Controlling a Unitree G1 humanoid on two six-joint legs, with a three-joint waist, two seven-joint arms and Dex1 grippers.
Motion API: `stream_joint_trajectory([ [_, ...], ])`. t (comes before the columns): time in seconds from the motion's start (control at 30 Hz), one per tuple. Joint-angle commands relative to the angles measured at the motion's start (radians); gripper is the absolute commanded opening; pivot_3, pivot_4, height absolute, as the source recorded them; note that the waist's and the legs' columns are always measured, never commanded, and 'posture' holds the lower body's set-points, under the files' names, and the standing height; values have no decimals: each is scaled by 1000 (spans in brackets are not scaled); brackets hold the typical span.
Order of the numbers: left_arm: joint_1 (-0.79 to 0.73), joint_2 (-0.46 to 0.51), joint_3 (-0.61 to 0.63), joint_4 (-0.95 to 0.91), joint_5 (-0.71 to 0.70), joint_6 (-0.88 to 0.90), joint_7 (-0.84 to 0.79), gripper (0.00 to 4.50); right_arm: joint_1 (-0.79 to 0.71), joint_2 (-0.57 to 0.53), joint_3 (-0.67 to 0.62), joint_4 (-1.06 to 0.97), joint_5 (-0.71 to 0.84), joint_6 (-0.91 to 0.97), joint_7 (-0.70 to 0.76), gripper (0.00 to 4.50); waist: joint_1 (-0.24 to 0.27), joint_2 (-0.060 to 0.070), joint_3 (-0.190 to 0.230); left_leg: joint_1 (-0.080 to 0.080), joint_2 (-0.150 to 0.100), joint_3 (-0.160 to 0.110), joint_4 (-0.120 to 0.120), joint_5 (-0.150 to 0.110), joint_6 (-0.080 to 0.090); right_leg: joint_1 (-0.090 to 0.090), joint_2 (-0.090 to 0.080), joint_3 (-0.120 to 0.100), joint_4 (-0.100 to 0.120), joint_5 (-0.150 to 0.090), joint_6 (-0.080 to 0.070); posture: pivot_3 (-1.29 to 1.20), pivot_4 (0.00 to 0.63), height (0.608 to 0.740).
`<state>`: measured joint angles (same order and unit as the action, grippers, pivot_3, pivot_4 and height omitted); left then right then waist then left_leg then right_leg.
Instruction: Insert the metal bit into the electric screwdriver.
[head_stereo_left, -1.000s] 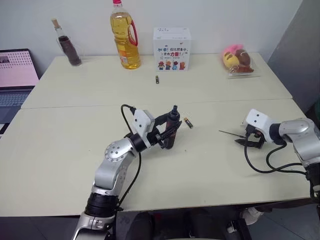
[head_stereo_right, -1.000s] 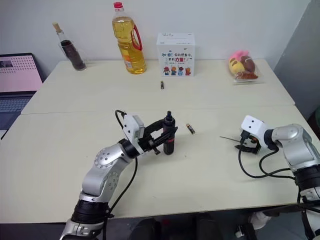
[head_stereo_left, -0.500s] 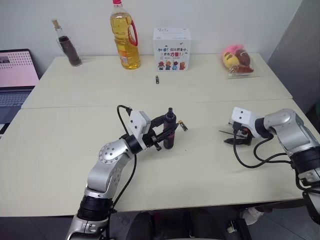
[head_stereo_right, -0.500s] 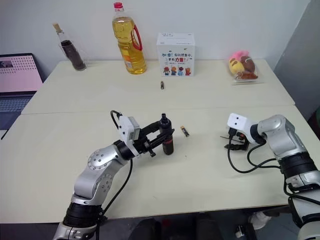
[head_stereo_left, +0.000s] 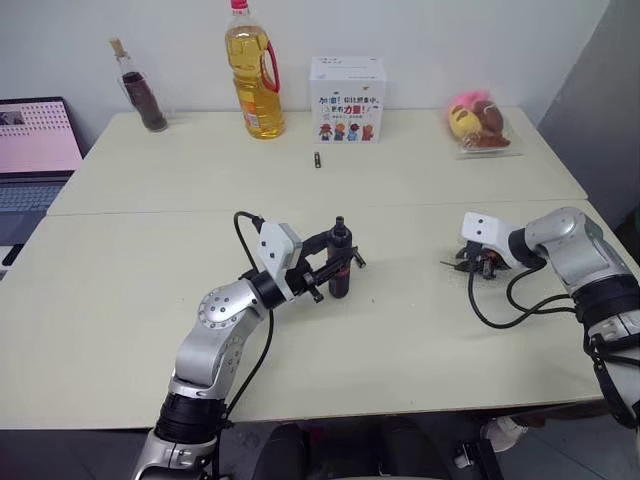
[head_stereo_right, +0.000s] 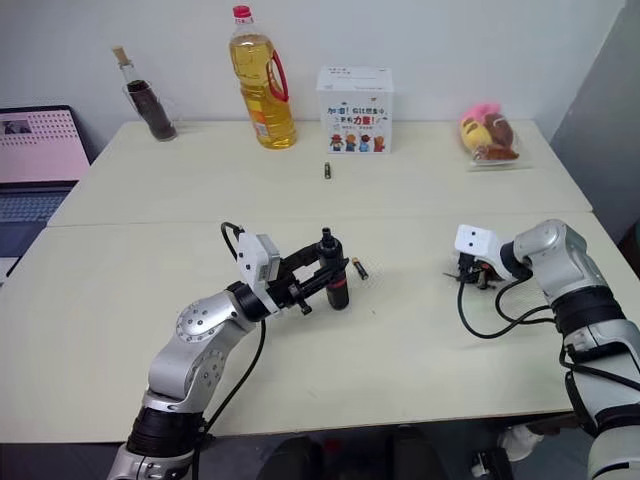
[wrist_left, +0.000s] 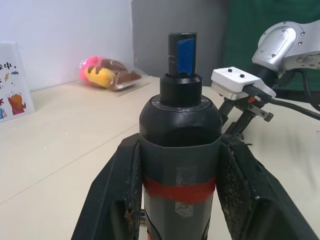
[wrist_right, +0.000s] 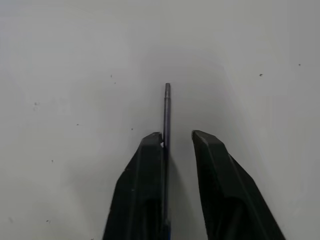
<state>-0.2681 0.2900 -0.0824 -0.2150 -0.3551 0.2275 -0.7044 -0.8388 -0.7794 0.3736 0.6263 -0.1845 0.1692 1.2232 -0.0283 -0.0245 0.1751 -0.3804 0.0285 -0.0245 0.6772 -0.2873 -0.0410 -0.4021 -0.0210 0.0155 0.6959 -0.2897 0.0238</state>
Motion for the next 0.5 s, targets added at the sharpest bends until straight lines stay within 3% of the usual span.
stream_joint_trajectory([
  [0.03, 2, 0, -1, 7, 5, -7, 8, 1648, 12, -3, 21, 65, -52, -13, -7, 24, 0, -2, -1, 0, 0, 0, 0, 0, 0, 0, 0, 0, 0, 0, 0, 0, 150, 740],
  [0.33, 13, 8, 5, 0, 0, -11, 8, 1648, -13, 6, -32, 73, -16, -38, -33, 24, 0, -2, -1, 16, 0, -1, -7, -1, 1, 19, 0, -1, -13, 1, -1, 0, 150, 740],
  [0.5, 12, 24, 21, 2, -21, 5, -7, 1648, 60, -18, -183, -174, 183, 51, 63, 24, 0, -1, 0, 16, 1, 1, -11, -1, 1, 18, -1, 0, -15, 2, 0, 0, 150, 740],
])
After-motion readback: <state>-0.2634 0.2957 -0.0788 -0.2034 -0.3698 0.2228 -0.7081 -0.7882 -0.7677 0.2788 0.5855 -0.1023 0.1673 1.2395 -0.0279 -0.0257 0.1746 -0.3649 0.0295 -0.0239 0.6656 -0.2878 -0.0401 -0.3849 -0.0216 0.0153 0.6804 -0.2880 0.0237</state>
